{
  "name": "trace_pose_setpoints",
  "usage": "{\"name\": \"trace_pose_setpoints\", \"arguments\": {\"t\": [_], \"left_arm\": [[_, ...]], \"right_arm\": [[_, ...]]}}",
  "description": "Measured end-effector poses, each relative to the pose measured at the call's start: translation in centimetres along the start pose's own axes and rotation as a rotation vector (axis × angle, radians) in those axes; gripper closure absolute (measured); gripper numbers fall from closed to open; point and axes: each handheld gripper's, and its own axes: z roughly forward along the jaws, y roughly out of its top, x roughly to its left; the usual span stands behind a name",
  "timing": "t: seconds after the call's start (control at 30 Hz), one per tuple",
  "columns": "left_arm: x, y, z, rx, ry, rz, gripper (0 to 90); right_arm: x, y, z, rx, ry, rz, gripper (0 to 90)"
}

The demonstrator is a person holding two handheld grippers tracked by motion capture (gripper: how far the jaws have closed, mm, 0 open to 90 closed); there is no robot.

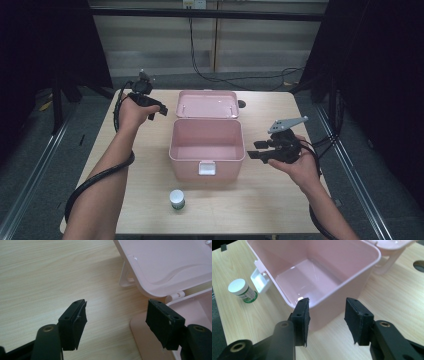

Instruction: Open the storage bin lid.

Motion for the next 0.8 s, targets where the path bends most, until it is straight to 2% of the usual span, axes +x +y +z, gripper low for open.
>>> {"name": "trace_pose_setpoints", "arguments": {"t": [0.23, 0.27, 0.3, 0.47, 0.7, 0.8], "left_arm": [[0.5, -0.8, -0.3, 0.004, 0.007, -0.007, 31.4], [0.5, -1.0, -0.3, -0.001, 0.005, -0.018, 31.3], [0.6, -1.1, -0.3, 0.005, 0.008, -0.006, 31.2], [0.7, -1.5, -0.3, 0.01, 0.01, 0.0, 31.2], [0.8, -2.4, -0.1, 0.014, -0.005, -0.005, 31.0], [0.9, -2.8, 0.0, 0.017, -0.009, -0.001, 31.0]], "right_arm": [[-1.0, -2.2, 0.4, 0.015, -0.017, 0.044, 47.6], [-1.1, -2.4, 0.4, 0.014, -0.018, 0.05, 47.1], [-1.3, -2.7, 0.5, 0.015, -0.019, 0.061, 45.9], [-1.8, -3.6, 1.0, 0.008, -0.025, 0.078, 43.7], [-2.3, -5.3, 2.6, 0.026, -0.045, 0.11, 33.5], [-2.4, -5.9, 3.0, 0.036, -0.056, 0.121, 32.0]]}}
